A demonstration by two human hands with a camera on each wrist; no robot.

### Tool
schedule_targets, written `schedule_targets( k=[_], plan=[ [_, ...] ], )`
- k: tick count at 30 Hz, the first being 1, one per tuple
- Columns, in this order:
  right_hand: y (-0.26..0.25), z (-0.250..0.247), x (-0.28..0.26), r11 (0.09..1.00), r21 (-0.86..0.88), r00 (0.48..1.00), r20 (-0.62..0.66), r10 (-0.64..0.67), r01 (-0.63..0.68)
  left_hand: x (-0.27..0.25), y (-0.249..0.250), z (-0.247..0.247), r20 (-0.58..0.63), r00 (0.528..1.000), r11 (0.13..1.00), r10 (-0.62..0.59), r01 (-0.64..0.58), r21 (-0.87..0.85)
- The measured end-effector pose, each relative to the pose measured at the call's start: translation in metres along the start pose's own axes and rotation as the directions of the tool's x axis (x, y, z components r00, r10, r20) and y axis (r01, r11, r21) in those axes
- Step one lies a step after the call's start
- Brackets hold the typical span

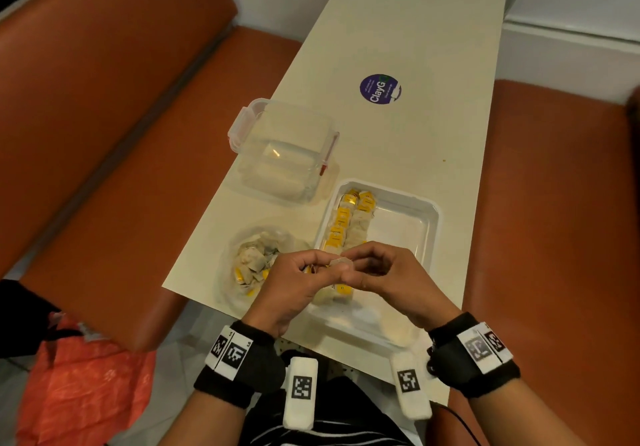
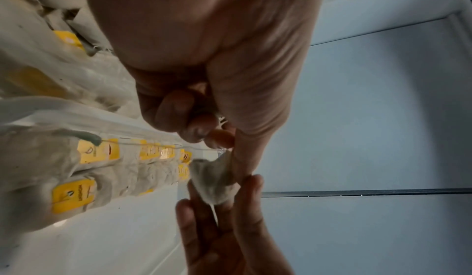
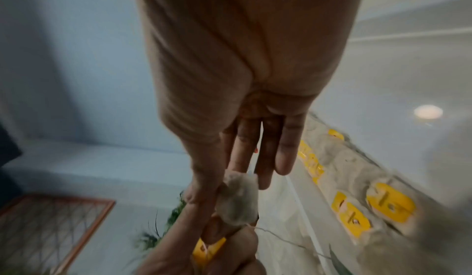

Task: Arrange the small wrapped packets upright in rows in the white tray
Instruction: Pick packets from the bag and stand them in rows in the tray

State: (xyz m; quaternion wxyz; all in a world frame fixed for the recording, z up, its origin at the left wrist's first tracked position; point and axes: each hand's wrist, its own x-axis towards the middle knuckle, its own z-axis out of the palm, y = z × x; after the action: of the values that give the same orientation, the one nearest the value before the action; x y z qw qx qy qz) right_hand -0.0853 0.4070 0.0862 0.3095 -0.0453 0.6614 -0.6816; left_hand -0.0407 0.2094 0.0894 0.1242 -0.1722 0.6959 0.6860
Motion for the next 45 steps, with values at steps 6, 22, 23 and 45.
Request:
schedule_targets(
  k=[6,22,23,45],
  plan=[
    [-0.013,-0.007,0.006,0.993,-0.108,0.996,-0.070,-0.063,0.056,0.002,-0.006,-0.008,0.085,0.992,0.989,-0.091,0.100,-0.106],
    [-0.036,-0.025,0.003,0.997,-0.051,0.998,-0.039,-0.056,0.054,0.013,-0.038,0.000,0.140,0.989,0.849,0.055,-0.121,0.515],
    [-0.033,-0.028,0.006,0.998,-0.054,0.995,-0.083,-0.046,0.041,0.011,-0.037,-0.004,0.144,0.989,0.871,0.044,-0.109,0.479],
    [0.015,-0.002,-0.002,0.963,-0.231,0.984,0.082,0.159,-0.136,-0.005,-0.013,0.002,0.483,0.781,0.916,-0.396,0.304,0.259]
  ],
)
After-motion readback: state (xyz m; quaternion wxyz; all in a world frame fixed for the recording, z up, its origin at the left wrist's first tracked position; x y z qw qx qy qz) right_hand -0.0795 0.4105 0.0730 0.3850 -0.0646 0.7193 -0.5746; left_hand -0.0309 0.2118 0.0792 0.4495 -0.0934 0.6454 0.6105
